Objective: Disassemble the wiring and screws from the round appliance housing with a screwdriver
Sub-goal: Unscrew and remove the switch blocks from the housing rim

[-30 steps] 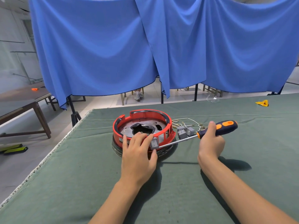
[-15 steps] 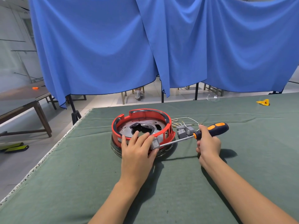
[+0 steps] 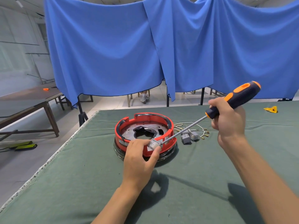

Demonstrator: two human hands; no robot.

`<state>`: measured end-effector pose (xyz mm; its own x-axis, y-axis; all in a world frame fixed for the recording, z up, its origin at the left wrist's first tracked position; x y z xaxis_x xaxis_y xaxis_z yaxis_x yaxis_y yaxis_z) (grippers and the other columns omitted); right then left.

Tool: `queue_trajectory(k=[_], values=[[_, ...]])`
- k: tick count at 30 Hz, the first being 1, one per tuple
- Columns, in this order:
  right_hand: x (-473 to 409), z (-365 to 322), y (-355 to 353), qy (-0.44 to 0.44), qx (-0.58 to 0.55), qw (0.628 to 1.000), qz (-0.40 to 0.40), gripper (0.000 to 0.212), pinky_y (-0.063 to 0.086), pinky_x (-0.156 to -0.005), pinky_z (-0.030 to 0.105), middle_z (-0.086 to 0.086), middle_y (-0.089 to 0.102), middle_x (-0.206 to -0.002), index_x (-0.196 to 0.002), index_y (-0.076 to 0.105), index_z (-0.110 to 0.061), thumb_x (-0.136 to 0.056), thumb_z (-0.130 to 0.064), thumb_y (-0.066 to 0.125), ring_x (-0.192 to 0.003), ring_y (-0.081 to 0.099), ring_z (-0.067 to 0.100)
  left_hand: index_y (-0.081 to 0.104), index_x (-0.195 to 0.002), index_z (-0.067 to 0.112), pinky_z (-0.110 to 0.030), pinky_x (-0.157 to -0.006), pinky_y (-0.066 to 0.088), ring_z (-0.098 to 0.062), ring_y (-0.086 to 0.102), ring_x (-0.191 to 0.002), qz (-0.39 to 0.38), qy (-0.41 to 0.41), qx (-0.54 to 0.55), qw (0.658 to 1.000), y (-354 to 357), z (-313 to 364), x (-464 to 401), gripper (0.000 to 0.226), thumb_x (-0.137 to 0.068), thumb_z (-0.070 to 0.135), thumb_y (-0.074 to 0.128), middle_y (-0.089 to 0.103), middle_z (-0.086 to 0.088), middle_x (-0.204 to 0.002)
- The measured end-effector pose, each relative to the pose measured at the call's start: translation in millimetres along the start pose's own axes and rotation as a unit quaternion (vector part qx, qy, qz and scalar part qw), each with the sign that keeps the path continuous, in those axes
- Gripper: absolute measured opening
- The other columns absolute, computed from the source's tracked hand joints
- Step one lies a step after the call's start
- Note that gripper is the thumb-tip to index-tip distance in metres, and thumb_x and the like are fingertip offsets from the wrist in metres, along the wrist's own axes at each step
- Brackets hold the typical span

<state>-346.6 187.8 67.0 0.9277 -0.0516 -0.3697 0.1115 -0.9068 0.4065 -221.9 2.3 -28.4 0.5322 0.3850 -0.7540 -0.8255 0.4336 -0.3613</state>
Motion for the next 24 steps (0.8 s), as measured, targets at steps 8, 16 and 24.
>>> queue_trajectory(k=[8,16,24], values=[[3,-5,-6,-0.048,-0.041,0.997,0.054,0.023,0.031,-0.038,0.016,-0.006,0.056,-0.049,-0.061,0.061,-0.017,-0.077,-0.026,0.076,-0.037,0.040,0.008,0.065,-0.080,0.032,-0.019,-0.074,0.046,0.000,0.060,-0.083,0.047,-0.167,0.104,0.979,6,13,-15,0.014,-0.082,0.047,0.067,0.066,0.015,-0.081],[42,28,13,-0.062,0.058,0.978,-0.191,0.040,0.053,-0.056,0.023,-0.004,0.073,-0.093,-0.111,0.068,-0.031,-0.073,-0.030,0.078,-0.074,0.071,0.029,0.072,-0.058,0.016,-0.032,-0.063,0.049,-0.014,0.060,-0.059,0.013,-0.359,0.355,0.863,34,40,-36,0.039,-0.091,0.033,0.058,0.069,-0.006,-0.066],[74,52,17,-0.171,0.255,0.903,-0.300,0.030,0.056,-0.077,0.039,-0.015,0.069,-0.093,-0.108,0.065,-0.035,-0.078,-0.035,0.067,-0.086,0.066,0.013,0.058,-0.066,0.009,-0.022,-0.040,0.039,-0.016,0.045,-0.042,-0.064,-0.407,0.314,0.856,26,26,-20,0.036,-0.091,0.035,0.057,0.052,-0.006,-0.049]])
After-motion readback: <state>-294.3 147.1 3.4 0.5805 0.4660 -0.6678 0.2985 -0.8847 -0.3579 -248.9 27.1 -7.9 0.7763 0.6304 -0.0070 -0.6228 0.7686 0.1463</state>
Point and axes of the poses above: each hand's wrist, its own x-axis away from the middle knuckle, its own y-axis out of the palm, z = x × y, the point moved 3 cm from there along -x, towards the middle knuckle
